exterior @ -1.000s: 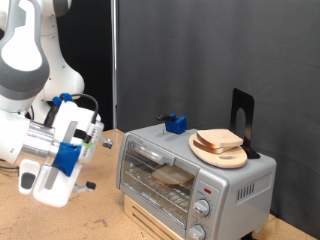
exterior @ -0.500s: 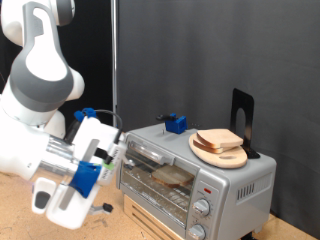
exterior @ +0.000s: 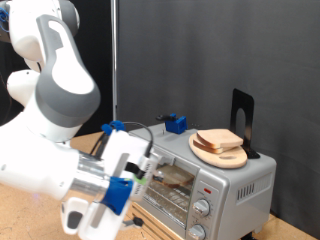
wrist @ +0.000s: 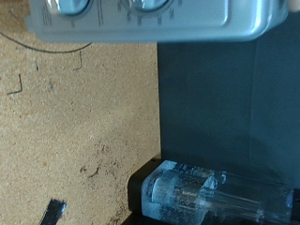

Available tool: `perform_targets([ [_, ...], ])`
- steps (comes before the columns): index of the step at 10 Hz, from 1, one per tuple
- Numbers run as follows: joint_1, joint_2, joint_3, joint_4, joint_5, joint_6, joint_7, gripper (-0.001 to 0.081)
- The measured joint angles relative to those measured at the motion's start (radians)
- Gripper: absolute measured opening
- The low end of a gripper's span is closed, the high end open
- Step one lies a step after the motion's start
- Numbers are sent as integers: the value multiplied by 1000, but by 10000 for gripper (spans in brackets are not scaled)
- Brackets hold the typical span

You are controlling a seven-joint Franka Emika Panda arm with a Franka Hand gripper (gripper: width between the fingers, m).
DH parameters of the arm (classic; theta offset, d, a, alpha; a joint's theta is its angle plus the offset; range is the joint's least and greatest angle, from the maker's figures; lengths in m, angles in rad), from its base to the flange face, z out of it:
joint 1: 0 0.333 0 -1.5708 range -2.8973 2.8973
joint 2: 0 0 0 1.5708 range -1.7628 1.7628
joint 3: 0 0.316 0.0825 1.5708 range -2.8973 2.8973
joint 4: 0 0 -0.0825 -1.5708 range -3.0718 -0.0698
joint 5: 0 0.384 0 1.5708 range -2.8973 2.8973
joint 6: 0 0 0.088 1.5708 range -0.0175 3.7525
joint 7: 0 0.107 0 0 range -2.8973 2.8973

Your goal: Make a piece of toast with the oven

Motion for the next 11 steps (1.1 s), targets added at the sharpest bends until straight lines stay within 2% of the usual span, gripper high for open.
perform_targets([
  [1,15,34,-2,42,-4,17,12,808],
  [3,11,34,1,35,8,-2,-12,808],
  [4,8,39,7,29,10,-42,-39,808],
  [6,11,70,13,21,10,-60,-88,808],
  [9,34,141,19,18,13,28,-154,808],
  [11,37,183,38,29,20,33,-216,808],
])
